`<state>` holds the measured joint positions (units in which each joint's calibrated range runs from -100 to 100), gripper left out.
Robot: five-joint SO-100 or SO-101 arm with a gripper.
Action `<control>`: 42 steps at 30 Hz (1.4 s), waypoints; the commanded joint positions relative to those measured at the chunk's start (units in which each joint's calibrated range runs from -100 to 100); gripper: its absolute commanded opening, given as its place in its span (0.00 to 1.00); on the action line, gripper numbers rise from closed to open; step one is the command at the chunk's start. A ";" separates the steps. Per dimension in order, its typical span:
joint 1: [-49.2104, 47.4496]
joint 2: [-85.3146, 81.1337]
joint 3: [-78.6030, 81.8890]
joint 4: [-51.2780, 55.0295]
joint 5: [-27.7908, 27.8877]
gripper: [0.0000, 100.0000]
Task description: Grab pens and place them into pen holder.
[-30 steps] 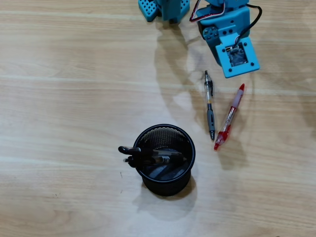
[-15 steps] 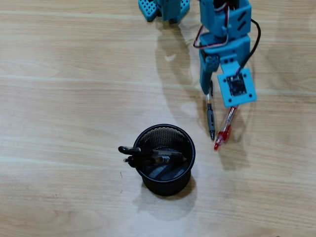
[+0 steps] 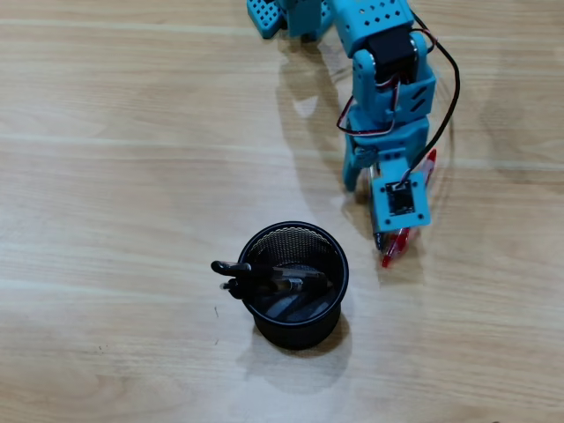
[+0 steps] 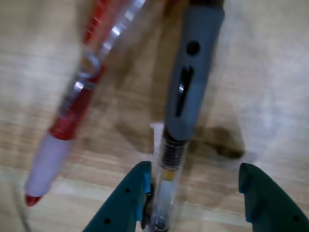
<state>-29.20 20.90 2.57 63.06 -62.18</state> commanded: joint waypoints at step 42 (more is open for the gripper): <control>4.83 -29.27 2.49 0.04 2.39 0.02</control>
<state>-25.96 0.51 6.03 62.88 -61.04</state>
